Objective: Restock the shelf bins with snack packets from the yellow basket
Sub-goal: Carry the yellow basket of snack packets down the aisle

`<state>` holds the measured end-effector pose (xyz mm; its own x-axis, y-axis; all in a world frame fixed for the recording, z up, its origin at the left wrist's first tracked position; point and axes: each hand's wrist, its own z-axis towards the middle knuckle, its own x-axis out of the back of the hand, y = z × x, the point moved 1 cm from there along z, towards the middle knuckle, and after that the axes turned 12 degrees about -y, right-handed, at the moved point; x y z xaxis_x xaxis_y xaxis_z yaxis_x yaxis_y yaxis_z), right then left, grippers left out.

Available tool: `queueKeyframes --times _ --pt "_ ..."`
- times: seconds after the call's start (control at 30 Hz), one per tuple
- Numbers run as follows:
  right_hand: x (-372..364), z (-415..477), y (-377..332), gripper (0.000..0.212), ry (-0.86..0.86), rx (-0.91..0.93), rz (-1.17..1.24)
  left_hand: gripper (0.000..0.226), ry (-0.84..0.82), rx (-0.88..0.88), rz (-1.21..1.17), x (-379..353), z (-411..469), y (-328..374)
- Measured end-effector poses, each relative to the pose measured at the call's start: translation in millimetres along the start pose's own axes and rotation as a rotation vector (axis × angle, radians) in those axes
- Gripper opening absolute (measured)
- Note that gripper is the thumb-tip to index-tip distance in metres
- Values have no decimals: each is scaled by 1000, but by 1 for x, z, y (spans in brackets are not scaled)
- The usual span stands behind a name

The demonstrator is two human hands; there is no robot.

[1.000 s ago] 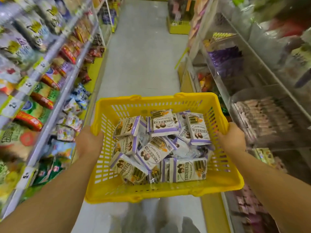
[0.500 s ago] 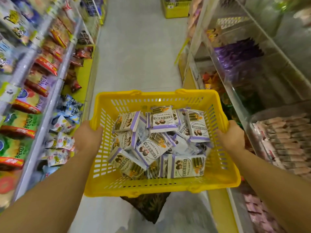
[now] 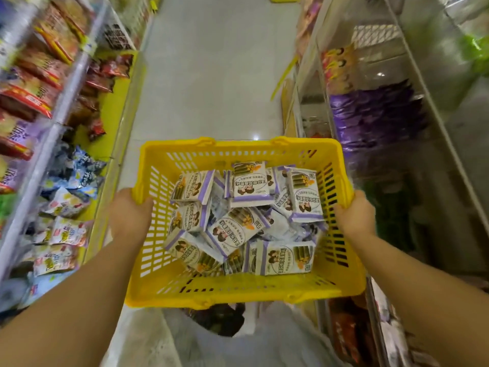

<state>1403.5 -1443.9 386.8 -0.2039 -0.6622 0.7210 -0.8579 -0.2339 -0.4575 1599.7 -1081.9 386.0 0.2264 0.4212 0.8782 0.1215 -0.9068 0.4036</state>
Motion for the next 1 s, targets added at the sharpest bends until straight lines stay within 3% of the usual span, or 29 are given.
queueKeyframes --times 0.23,0.33,0.6,0.83,1.0 --pt "-9 46 -27 37 -7 -35 -105 34 -64 35 -8 -26 65 21" --pt "-26 63 -42 27 52 -35 -170 31 -93 20 -9 -40 101 18" --pt "-121 114 -53 29 70 -199 -84 33 -98 -74 18 -98 217 4" --pt "-236 187 -11 41 51 -313 -58 27 -150 -164 33 -209 292 -48" --pt "-318 238 45 32 27 -402 -67 31 -232 -162 102 -306 316 -95"
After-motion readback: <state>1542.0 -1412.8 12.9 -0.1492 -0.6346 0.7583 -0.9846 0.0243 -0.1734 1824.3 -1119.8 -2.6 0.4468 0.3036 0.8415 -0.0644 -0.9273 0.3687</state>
